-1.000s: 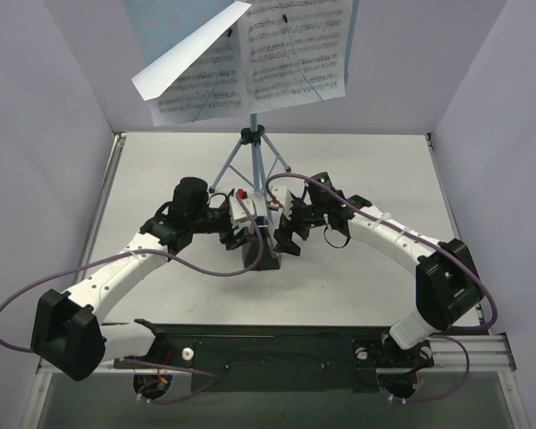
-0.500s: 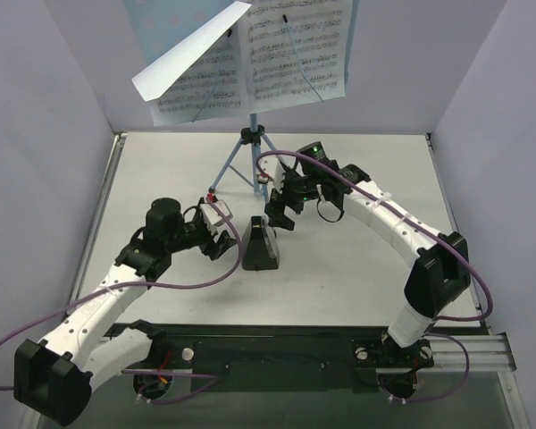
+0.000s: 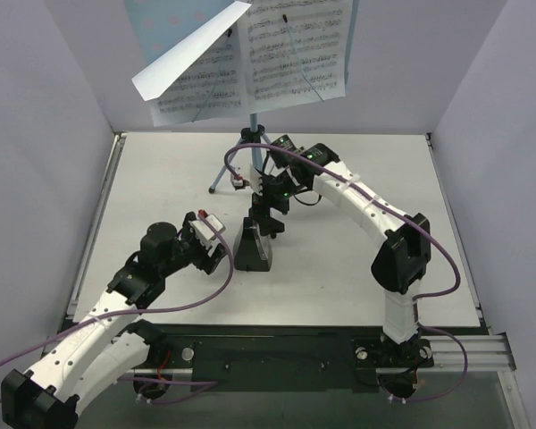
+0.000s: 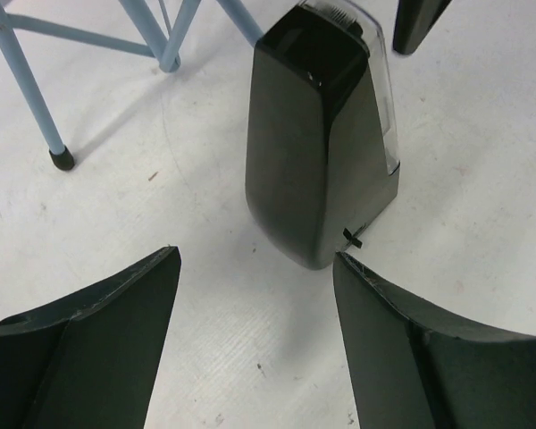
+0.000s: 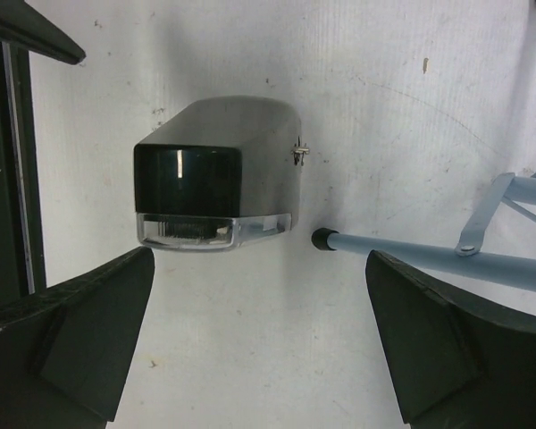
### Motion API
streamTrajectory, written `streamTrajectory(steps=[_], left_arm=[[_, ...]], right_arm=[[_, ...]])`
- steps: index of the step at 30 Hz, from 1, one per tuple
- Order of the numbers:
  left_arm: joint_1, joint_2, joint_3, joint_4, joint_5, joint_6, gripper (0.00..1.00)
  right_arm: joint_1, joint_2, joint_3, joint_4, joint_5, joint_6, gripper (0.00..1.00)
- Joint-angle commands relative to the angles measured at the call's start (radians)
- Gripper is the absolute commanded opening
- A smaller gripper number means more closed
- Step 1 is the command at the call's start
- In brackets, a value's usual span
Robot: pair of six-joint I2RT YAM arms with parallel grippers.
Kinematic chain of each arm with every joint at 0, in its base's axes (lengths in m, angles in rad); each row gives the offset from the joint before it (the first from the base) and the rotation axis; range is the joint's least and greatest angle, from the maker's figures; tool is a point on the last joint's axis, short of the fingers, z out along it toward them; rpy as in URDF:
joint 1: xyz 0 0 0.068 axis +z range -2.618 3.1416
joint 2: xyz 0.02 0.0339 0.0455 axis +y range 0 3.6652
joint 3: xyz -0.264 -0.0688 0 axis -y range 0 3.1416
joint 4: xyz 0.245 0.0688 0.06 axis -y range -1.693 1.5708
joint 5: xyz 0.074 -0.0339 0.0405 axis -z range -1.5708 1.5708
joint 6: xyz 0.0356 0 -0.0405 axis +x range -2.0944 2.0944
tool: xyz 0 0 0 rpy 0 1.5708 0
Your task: Pack up the instrument practice props
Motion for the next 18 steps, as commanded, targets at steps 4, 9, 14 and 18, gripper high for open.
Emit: streamTrajectory(steps=[4, 9, 14, 18], left_arm=[[-0.028, -0.041, -0.025, -0.020, -0.049, -0.036, 0.79], [-0.080, -0.049, -0.032, -0.043, -0.080, -0.002, 0.79], [-0.117, -0.044, -0.039, -0.049, -0.068, 0.036, 0.79], [-0.117, -0.046, -0.047, -0.048, -0.066, 0.032, 0.79]], right_arm=[[0.016, 0.021, 0.125, -0.177, -0.028, 0.099, 1.00], [0.055, 0.062, 0.174, -0.176, -0.023, 0.131, 1.00], [0.072, 0.088, 0.191, -0.161, -0.036, 0.157, 1.00], [0.096, 0.099, 0.168, -0.084, 0.041, 0.260, 1.00]])
